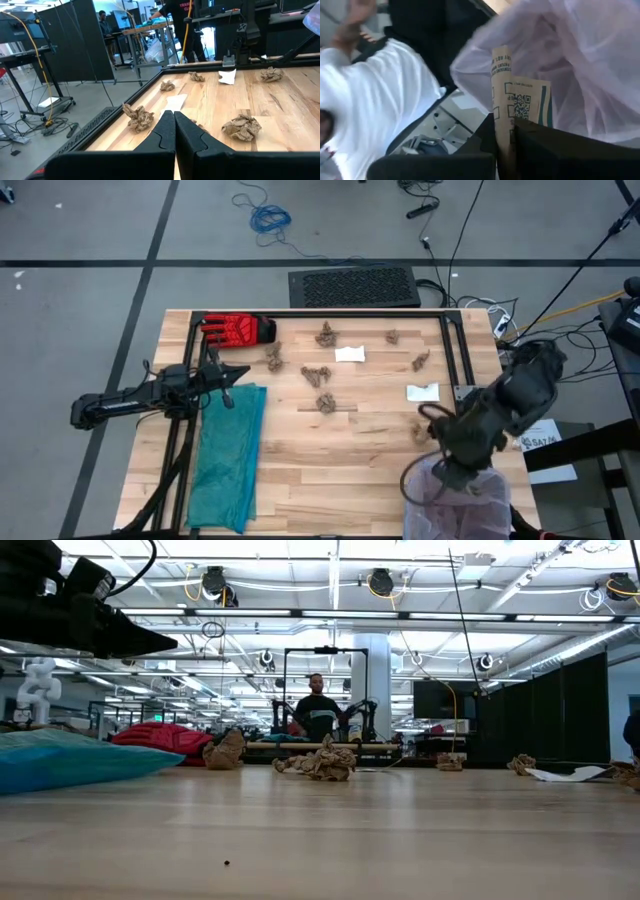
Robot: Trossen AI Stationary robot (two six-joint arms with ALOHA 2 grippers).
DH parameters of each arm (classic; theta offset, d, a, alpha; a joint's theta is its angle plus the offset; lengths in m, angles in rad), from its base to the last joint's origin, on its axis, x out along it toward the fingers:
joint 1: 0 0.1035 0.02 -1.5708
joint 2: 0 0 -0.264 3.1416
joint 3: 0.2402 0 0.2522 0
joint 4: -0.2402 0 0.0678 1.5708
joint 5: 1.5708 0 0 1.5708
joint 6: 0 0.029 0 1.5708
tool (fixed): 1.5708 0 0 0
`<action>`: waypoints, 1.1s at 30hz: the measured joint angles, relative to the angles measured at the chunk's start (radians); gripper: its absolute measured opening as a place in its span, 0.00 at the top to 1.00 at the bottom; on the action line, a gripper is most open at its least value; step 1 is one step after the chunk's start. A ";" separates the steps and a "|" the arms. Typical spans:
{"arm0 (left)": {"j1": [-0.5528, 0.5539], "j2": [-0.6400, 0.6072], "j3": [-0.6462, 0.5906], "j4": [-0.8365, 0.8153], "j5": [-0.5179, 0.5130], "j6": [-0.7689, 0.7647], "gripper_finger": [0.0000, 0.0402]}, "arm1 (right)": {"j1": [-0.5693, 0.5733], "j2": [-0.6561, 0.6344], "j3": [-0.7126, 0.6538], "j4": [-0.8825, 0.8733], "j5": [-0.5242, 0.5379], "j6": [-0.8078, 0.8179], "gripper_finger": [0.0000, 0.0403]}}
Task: Place trash/remove bag and relplace
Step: Put the brown coffee sleeve into the black trash bin, then move the black trash bin to the center of the table
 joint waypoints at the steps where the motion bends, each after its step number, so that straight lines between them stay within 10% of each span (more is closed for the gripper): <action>1: 0.000 0.000 0.000 0.000 0.000 0.000 1.00 | 0.013 0.000 -0.029 0.026 -0.001 0.019 0.99; 12: 0.000 0.000 0.000 0.000 0.000 0.000 1.00 | 0.050 0.000 -0.300 0.346 -0.028 0.089 0.80; 22: 0.000 0.000 -0.001 0.023 0.000 0.000 1.00 | 0.050 0.000 -0.357 0.253 -0.057 0.081 0.58; 33: 0.000 0.001 -0.002 0.180 0.020 -0.177 1.00 | 0.006 0.002 -0.556 0.416 0.037 -0.204 0.97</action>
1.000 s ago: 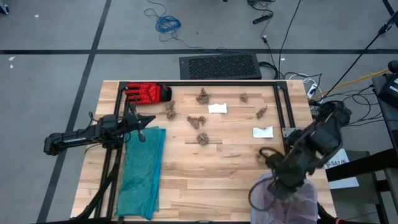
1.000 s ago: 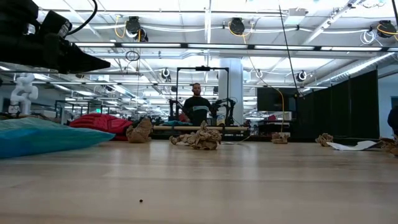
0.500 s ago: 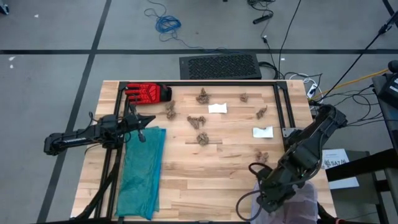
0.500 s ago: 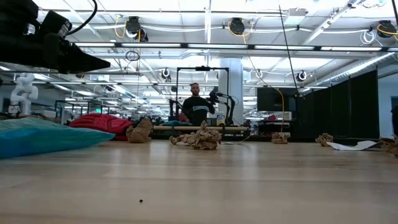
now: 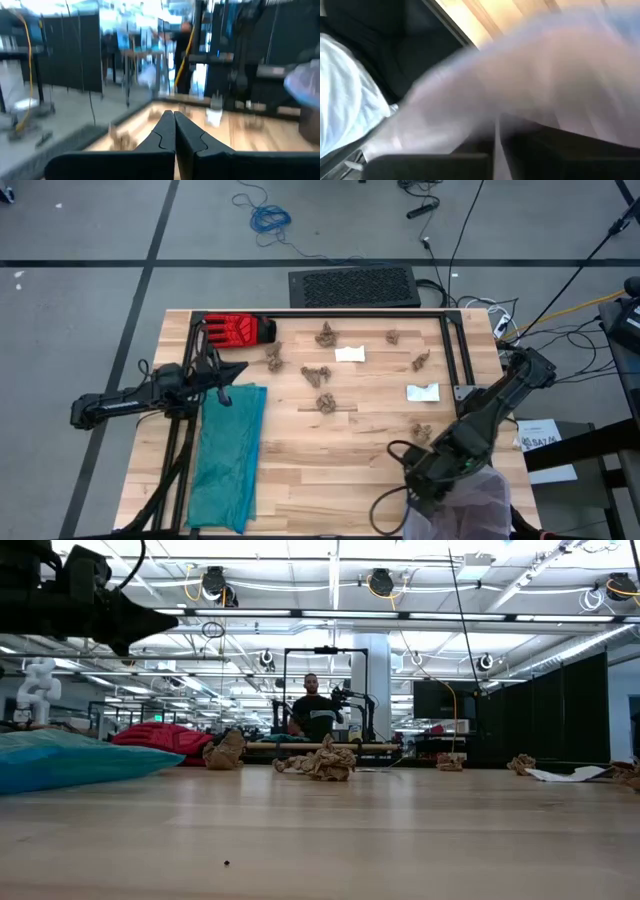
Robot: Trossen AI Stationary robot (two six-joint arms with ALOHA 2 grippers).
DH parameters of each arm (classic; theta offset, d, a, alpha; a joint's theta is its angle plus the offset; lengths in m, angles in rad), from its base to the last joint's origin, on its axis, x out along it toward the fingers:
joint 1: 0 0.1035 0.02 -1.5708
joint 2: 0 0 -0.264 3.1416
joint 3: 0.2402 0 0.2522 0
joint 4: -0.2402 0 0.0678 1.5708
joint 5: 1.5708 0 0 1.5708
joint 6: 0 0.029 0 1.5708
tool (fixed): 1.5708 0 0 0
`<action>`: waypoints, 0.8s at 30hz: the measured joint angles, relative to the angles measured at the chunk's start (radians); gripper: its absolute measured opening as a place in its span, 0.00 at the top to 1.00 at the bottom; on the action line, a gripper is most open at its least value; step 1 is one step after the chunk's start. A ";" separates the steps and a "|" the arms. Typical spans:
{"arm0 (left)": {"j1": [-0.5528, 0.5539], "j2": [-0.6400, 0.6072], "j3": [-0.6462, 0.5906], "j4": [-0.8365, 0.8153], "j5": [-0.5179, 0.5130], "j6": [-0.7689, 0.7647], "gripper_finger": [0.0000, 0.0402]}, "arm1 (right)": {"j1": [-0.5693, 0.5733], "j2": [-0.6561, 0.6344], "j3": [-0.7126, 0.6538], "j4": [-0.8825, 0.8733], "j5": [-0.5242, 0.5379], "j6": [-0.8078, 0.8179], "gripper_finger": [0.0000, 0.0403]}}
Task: Place trash/remove bag and relplace
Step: Move the black trash bin to the center of the table
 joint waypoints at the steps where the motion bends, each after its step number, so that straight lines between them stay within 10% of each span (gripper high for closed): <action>1: 0.000 0.000 0.000 0.031 0.004 0.014 1.00 | -0.010 0.000 -0.020 0.042 0.023 -0.032 0.98; 11: 0.000 0.095 0.068 0.024 0.082 0.055 1.00 | -0.131 0.000 -0.054 0.108 0.226 -0.361 1.00; 24: 0.000 0.618 0.326 -0.135 -0.017 0.122 1.00 | -0.345 0.000 -0.054 0.186 0.283 -0.792 1.00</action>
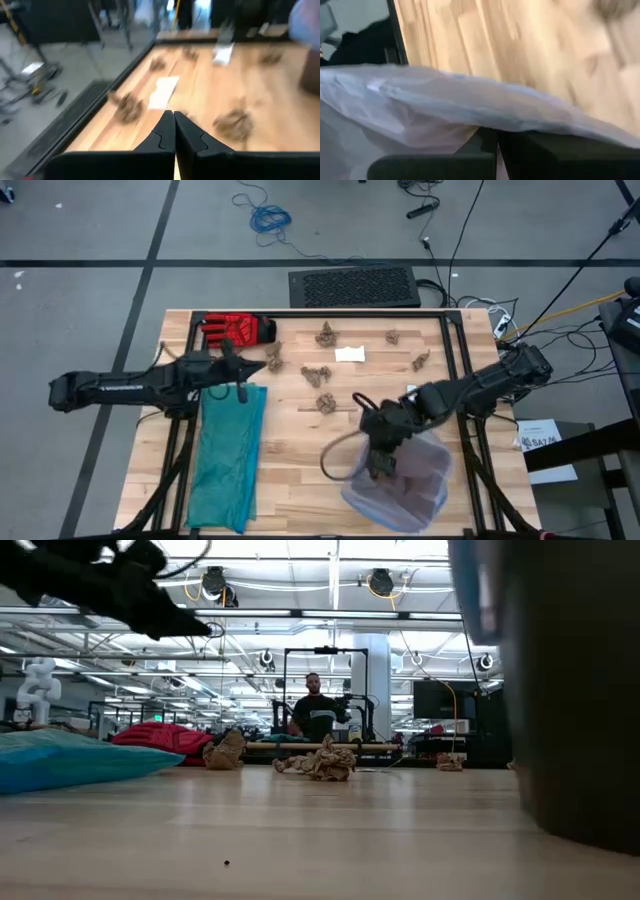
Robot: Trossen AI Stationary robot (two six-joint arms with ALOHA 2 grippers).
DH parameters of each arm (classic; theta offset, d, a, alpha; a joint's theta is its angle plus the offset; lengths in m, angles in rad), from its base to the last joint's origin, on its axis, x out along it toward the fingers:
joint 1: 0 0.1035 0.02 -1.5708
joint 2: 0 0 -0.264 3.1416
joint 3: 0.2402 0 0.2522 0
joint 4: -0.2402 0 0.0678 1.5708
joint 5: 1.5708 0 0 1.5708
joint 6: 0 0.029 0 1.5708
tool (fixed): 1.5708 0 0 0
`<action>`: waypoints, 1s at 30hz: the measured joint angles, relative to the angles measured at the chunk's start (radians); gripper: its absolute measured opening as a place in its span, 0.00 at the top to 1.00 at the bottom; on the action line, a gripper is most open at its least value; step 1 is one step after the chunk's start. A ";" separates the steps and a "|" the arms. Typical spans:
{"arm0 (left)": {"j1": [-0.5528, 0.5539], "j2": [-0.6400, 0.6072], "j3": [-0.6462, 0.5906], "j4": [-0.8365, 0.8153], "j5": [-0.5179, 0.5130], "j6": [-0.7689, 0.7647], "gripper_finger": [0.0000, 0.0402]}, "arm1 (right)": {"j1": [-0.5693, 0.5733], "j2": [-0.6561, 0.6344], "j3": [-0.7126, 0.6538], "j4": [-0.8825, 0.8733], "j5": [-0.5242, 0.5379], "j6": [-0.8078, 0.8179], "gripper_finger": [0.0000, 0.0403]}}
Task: Place trash/remove bag and relplace
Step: Move the black trash bin to the center of the table
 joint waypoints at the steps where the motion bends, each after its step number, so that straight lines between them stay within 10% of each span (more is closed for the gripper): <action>1: 0.000 0.038 0.028 -0.032 -0.020 0.007 1.00 | -0.018 0.000 0.000 0.016 0.000 -0.033 1.00; 30: 0.039 0.674 0.138 -0.109 -0.308 0.039 0.50 | -0.140 0.000 0.000 0.108 -0.007 -0.286 0.83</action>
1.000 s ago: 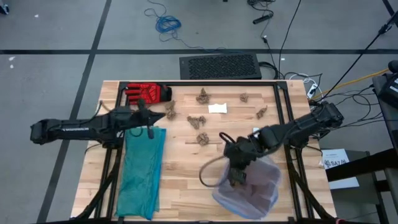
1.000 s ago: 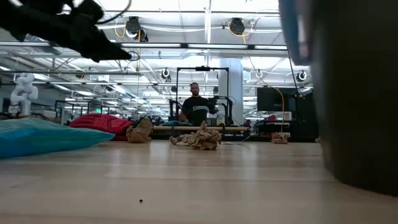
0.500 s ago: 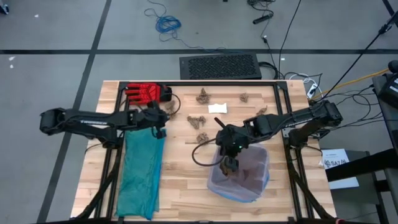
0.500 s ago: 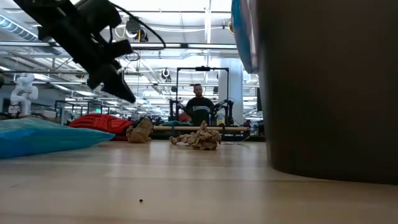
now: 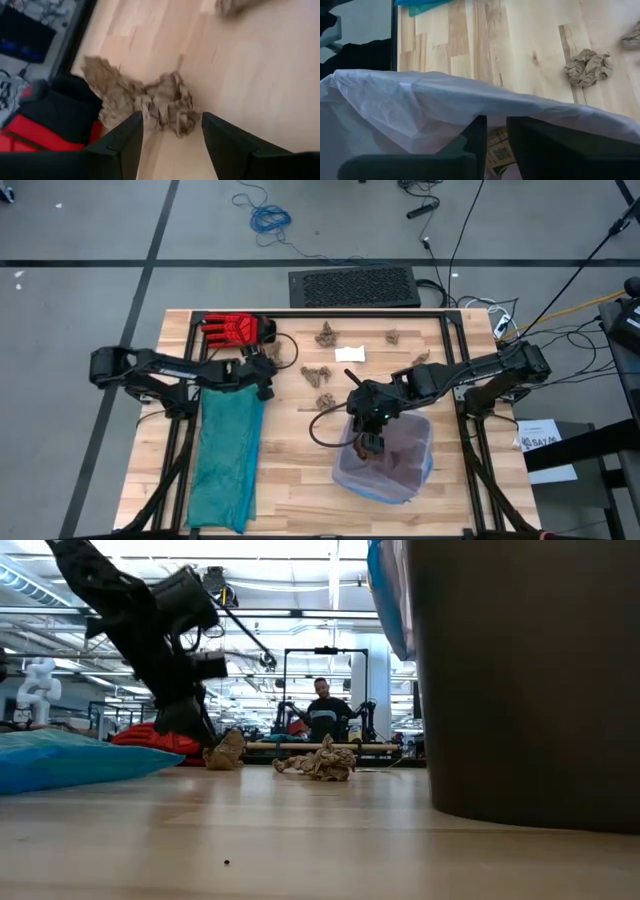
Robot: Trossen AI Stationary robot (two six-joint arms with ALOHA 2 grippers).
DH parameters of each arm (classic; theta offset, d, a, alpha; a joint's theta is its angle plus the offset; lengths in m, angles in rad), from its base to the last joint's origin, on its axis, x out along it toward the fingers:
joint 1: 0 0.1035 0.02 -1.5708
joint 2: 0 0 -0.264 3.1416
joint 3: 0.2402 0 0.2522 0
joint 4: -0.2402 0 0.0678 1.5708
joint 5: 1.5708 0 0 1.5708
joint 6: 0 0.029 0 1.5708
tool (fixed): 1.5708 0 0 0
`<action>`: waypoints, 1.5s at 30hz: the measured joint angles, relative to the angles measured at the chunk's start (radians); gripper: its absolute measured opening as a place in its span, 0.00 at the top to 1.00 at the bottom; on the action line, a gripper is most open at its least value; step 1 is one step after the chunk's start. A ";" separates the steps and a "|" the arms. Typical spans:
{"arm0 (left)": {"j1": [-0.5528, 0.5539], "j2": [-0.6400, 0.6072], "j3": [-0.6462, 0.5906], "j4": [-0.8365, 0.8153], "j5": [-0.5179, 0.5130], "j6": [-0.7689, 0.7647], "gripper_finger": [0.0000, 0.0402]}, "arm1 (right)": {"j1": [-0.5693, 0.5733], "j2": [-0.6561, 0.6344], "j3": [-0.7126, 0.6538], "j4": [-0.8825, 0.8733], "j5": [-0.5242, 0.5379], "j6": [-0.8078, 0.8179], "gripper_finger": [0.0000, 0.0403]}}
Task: Place trash/remove bag and relplace
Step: Move the black trash bin to the center of the table, then put the brown napkin into the black trash bin
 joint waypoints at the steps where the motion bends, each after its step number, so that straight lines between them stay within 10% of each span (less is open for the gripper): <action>1: 0.006 0.016 0.000 0.008 0.000 0.002 0.50 | 0.000 0.000 0.000 0.000 0.000 -0.005 0.82; 9: 0.050 0.166 0.025 0.105 0.010 0.043 0.56 | 0.000 0.000 0.000 0.036 0.001 -0.025 0.79; 16: 0.050 0.213 0.085 0.106 -0.010 0.045 0.95 | 0.000 0.000 0.000 0.076 0.001 -0.026 0.79; 32: -0.014 -0.104 0.152 -0.013 -0.014 0.061 0.99 | -0.018 0.000 0.000 0.258 0.002 -0.140 0.82; 45: -0.125 -0.217 0.189 -0.006 0.020 0.042 0.99 | -0.003 -0.020 0.004 0.025 -0.006 -0.065 0.81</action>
